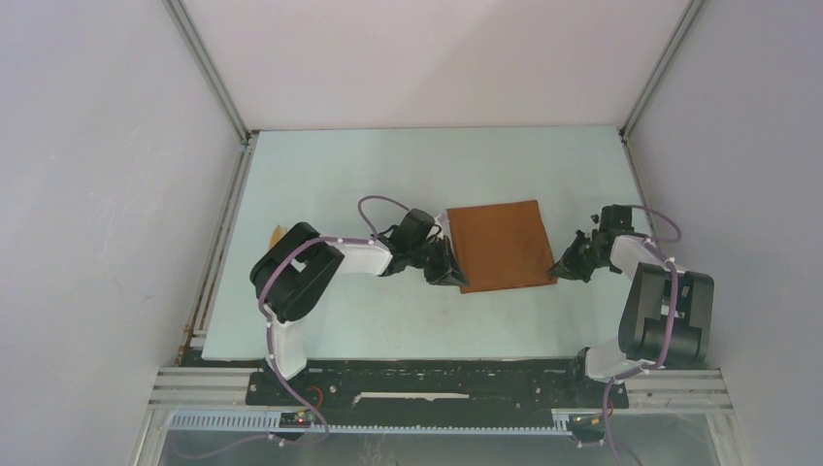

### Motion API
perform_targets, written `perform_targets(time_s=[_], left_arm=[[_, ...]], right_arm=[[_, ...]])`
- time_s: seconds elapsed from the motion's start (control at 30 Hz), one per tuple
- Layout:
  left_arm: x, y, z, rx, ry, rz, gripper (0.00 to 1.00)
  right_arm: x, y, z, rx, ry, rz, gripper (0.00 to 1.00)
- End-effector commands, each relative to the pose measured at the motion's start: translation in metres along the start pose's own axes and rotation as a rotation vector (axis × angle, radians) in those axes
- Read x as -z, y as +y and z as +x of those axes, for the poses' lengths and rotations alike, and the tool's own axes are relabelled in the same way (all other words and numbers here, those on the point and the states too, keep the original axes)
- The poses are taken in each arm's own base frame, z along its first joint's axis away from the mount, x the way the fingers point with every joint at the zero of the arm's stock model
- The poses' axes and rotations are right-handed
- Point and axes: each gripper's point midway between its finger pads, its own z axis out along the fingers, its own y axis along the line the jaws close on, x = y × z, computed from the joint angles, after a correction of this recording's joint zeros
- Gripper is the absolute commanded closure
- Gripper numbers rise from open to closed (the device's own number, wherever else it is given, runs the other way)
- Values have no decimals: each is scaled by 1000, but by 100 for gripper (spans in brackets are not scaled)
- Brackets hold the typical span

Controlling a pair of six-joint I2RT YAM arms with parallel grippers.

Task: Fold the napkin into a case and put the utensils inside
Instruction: Pick up the top corner of the square-folded napkin from the center of the board, then fold the top corner of the square-folded napkin at the center of the board.

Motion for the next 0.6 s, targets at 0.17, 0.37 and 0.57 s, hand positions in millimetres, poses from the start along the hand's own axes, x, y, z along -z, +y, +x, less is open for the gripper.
perform_targets(time_s=[0.17,0.37,0.57], left_arm=[[-10,17,1,15,-8,-10,95],[-11,31,8,37,-8,-32,96],[-13,40,11,48,-5,-49,97]], right_arm=[[7,37,-10,114,-40,-80,100],[-12,103,-1,231,38,-198,100],[-52,183,13,301,162,-320,100]])
